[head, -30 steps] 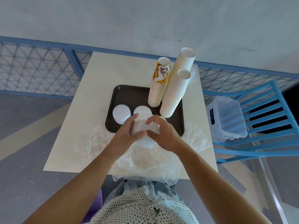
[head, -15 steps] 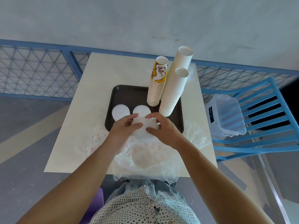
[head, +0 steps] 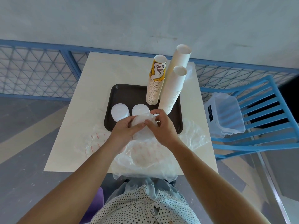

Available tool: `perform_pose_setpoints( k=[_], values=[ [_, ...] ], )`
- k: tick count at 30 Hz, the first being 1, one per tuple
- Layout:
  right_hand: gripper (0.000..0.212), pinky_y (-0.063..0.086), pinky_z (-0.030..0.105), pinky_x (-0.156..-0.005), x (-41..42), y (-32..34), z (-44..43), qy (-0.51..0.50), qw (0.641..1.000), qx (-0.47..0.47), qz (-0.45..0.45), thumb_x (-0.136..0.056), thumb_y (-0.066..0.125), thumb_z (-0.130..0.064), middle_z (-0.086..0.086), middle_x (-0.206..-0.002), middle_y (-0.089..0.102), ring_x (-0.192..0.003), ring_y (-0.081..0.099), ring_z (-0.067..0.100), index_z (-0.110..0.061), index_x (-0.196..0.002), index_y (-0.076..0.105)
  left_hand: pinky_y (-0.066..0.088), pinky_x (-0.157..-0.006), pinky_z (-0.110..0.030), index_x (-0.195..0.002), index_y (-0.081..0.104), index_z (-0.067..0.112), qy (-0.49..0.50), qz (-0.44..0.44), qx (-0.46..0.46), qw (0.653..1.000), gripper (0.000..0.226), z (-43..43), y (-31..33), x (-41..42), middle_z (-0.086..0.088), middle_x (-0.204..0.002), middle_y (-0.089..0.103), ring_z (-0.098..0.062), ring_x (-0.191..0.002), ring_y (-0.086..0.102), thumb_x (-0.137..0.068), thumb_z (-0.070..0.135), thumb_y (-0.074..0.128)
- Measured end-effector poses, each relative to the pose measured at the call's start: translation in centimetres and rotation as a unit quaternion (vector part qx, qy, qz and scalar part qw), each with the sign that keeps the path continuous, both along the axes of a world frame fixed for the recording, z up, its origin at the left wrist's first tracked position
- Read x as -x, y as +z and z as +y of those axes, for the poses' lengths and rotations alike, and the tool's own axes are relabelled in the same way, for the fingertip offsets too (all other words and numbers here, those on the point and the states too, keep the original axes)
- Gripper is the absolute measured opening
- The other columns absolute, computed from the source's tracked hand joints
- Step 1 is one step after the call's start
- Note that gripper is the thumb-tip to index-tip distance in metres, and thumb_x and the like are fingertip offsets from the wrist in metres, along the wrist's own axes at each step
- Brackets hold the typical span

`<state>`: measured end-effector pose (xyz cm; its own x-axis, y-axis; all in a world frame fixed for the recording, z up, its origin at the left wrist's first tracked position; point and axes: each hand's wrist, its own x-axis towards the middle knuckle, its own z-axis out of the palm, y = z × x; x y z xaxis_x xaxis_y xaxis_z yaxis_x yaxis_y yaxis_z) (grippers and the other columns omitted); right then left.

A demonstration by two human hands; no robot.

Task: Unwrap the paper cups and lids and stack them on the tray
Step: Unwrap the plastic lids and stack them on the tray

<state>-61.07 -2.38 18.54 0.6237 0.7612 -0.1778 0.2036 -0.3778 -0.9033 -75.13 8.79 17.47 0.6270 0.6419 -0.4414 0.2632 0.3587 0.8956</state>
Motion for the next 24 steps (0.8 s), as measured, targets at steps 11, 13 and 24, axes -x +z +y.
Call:
perform_pose_setpoints(
  k=[11, 13, 24],
  values=[
    [0.012, 0.051, 0.012, -0.066, 0.8, 0.3, 0.2, -0.041, 0.998, -0.048, -0.019, -0.102, 0.064, -0.034, -0.013, -0.096, 0.068, -0.085, 0.063, 0.004, -0.028, -0.113, 0.066, 0.063, -0.09, -0.047, -0.121, 0.073, 0.027, 0.012, 0.003, -0.023, 1.0, 0.026, -0.3, 0.2, 0.2, 0.001, -0.118, 0.072, -0.027, -0.116, 0.066, -0.098, 0.038, 0.07],
    [0.011, 0.053, 0.014, -0.07, 0.9, 0.0, 0.3, -0.05, 0.997, -0.056, -0.019, -0.104, 0.061, -0.031, -0.014, -0.098, 0.069, -0.088, 0.064, 0.003, -0.026, -0.111, 0.067, 0.063, -0.09, -0.05, -0.118, 0.074, 0.029, 0.036, -0.001, -0.01, 0.999, 0.021, -0.2, 0.3, 0.1, 0.0, -0.118, 0.072, -0.027, -0.116, 0.067, -0.098, 0.034, 0.072],
    [0.017, 0.065, 0.035, -0.075, 0.3, 0.7, -0.2, 0.017, 0.996, -0.035, 0.084, -0.102, 0.065, -0.03, 0.004, -0.102, 0.07, -0.081, 0.073, 0.025, -0.02, -0.116, 0.064, 0.063, -0.088, -0.052, -0.129, 0.063, 0.045, 0.074, -0.024, 0.013, 0.997, 0.038, 0.8, 0.5, 0.5, 0.0, -0.133, 0.06, -0.027, -0.121, 0.06, -0.096, 0.031, 0.074]
  ],
)
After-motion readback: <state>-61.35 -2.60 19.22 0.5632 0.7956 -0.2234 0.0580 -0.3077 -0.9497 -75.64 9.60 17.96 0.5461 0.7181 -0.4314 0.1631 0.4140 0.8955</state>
